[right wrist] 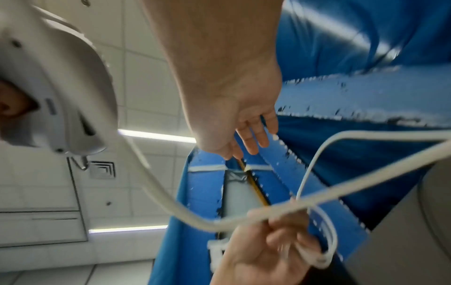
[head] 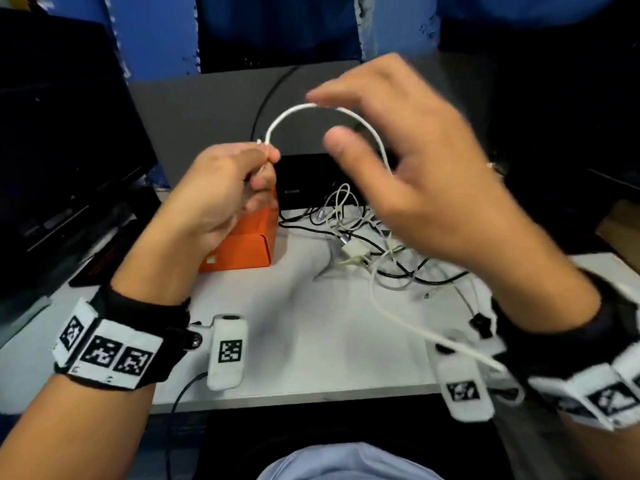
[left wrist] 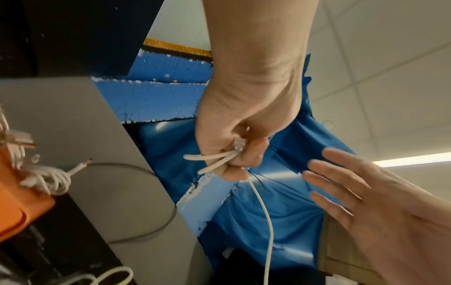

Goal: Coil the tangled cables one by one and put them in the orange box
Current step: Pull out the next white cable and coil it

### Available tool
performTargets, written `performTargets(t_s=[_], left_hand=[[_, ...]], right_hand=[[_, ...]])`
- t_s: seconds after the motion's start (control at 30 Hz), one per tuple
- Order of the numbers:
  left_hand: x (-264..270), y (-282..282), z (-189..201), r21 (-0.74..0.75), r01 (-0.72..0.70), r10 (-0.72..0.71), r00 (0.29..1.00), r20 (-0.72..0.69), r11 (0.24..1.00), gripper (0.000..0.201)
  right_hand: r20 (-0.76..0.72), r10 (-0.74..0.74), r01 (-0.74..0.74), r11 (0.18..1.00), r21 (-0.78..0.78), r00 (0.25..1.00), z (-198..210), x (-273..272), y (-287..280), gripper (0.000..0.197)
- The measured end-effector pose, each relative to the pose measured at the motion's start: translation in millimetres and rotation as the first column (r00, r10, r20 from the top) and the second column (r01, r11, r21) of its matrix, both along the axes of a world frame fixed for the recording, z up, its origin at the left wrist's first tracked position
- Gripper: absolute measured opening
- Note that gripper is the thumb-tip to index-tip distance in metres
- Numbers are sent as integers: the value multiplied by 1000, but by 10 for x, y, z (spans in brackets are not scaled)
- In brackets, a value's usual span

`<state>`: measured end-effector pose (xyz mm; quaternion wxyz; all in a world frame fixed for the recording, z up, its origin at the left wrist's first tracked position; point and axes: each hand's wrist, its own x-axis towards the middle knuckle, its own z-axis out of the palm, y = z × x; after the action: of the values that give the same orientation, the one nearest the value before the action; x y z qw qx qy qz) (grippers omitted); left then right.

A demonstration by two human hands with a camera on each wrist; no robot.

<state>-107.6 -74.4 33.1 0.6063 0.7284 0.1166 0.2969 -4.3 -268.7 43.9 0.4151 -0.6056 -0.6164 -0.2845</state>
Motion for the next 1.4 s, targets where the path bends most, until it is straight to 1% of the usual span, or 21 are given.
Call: performTargets(t_s=[0.07,0.17,0.23,0.33,0.4,0.5,0.53,0.6,0.67,0.7,0.73,0.77,0.8,0.87,0.93,0.97,1.1,1.17,1.23,1.3,1.4], left_hand=[[-49,-109,7,2,197,-197,980,-15,980,45],[-151,-214,42,-103,475,-474,880,41,874,26],[-154,-229,21,-164,578,-574,815,77,799,26],[-102,-237,-50,-222,659,-646,751,137,719,27],[-63,-237,-100,-249,702,-675,711,195,667,25],[-38,-214,-116,-293,781,-709,624,330,551,19],[-38,-200,-105,-316,802,-708,596,380,506,15],[-44,-175,-90,-367,814,-682,579,448,450,15],[-43,-177,-93,-398,794,-650,606,458,459,21],[-38,-192,-96,-402,777,-639,628,444,484,23],[-31,-211,-102,-402,760,-630,649,426,511,24],[-22,-232,-109,-399,746,-628,665,404,534,25],[-12,-254,-115,-396,735,-630,677,381,551,27],[-2,-282,-114,-380,703,-636,709,304,602,30],[-22,-265,-92,-324,636,-611,769,188,701,32],[-39,-252,-76,-289,608,-597,791,137,739,34],[-70,-270,-42,-221,565,-575,818,19,795,47],[-55,-331,-51,-252,557,-562,825,58,791,40],[-33,-383,-75,-302,580,-571,811,129,757,36],[-8,-419,-81,-357,637,-611,766,198,683,38],[-5,-445,-77,-400,712,-667,694,272,577,41]], right_hand=[[34,-22,25,993,-112,999,-121,-60,147,43],[0,-57,56,978,-201,998,-246,80,283,48],[14,-56,58,983,-174,998,-301,190,312,46],[-39,-52,45,986,-160,998,-278,263,282,43],[-126,-55,27,976,-216,990,-231,270,229,40],[-140,-117,68,947,-315,983,-182,265,171,33],[-160,-108,51,945,-324,981,-176,264,164,30],[-325,12,-107,955,-276,946,-182,238,174,30],[-536,183,-312,936,-161,824,-200,186,208,32],[-606,236,-369,924,-102,760,-212,158,231,34],[-645,264,-394,917,-63,717,-228,129,251,35],[-655,267,-389,920,-44,707,-247,115,276,36],[-643,254,-364,931,-41,722,-262,115,292,36],[-566,174,-260,963,-75,806,-267,151,298,35],[-433,56,-134,979,-151,899,-233,210,268,33],[-371,12,-90,977,-193,928,-217,235,245,33],[-238,-42,-36,949,-313,970,-218,237,206,31],[-253,-18,-62,950,-306,967,-222,222,211,30],[-305,57,-136,960,-245,951,-206,218,201,30],[-341,115,-185,966,-181,933,-180,220,190,31],[-360,157,-204,974,-98,920,-160,216,195,35]])
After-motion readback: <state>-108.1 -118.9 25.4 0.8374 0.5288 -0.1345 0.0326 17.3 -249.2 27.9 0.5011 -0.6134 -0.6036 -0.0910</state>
